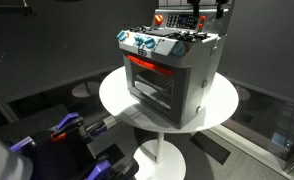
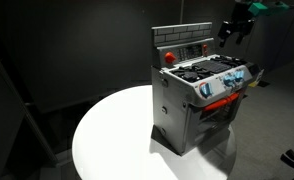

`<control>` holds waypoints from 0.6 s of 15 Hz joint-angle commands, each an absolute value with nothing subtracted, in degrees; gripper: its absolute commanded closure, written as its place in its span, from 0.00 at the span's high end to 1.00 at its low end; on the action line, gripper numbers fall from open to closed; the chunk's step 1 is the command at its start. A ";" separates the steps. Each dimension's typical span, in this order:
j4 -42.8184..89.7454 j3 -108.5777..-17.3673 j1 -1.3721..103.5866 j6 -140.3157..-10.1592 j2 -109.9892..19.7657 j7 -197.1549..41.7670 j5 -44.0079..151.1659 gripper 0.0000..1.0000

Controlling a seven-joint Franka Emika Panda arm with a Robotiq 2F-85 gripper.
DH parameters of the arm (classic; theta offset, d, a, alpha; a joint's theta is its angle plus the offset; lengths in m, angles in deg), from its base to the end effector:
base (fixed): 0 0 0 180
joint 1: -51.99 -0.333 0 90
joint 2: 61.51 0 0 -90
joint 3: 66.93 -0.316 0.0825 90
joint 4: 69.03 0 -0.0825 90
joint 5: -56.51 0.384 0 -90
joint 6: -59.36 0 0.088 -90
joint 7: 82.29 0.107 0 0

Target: Press the top switch on the stove

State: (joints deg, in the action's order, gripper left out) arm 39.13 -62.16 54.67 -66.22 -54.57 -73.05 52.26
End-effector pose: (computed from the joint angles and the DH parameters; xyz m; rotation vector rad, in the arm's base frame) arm 0.6035 -0.0799 0.4597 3.0332 -0.3844 0.2825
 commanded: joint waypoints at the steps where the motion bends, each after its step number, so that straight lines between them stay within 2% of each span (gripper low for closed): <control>1: 44.44 -62.03 55.37 -62.36 -60.77 -76.57 51.06 1.00; 9: 50.13 -61.93 56.35 -53.81 -68.08 -80.44 47.71 1.00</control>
State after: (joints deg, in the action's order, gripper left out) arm 47.86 -61.83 55.81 -55.67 -65.22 -78.72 49.25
